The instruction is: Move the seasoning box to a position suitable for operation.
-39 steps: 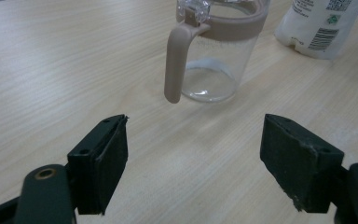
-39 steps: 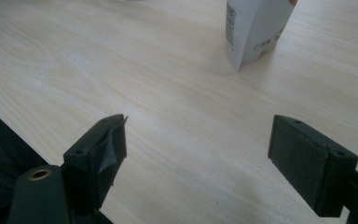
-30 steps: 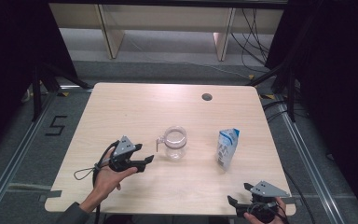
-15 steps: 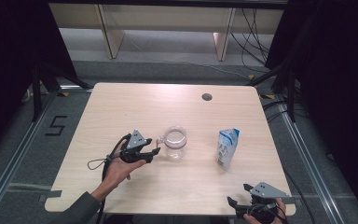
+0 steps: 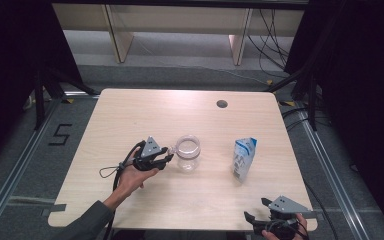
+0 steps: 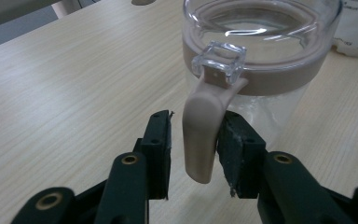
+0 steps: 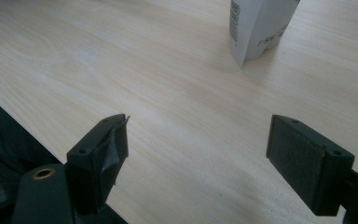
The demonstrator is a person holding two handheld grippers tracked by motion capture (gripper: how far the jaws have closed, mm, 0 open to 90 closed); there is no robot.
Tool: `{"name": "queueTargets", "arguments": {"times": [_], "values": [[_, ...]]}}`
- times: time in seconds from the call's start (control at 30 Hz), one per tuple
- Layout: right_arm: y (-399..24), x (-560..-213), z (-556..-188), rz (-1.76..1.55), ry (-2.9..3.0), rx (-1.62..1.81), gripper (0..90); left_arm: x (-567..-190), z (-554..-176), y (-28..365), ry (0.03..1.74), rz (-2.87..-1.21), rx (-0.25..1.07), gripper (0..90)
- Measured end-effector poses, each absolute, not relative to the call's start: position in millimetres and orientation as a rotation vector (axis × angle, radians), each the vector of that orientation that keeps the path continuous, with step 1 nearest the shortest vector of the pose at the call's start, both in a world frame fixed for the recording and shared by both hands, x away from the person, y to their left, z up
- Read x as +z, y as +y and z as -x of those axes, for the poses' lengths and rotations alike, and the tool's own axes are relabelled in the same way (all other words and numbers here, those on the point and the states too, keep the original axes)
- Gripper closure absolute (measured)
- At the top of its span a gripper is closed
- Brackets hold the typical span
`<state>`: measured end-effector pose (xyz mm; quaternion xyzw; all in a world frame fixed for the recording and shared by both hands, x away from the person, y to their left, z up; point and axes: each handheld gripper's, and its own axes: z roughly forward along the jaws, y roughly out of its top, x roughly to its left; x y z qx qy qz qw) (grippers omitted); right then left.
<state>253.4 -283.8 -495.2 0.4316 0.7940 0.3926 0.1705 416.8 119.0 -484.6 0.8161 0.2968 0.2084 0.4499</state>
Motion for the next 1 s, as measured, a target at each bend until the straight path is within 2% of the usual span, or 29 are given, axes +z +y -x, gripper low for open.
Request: {"name": "queueTargets", "arguments": {"times": [0.2, 0.7, 1.0], "values": [[-284, -496, -253, -1.244, 2.258, 1.127, 21.8, -486, -419, 118, 0.715, -2.018, 0.507, 73.0], [-281, -495, -250, -1.285, 2.261, 1.122, 22.1, -488, -419, 122, 0.652, -2.006, 0.453, 73.9], [-282, -496, -252, -1.273, 2.249, 1.129, 22.1, -490, -407, 118, 0.591, -1.997, 0.404, 74.0]]}}
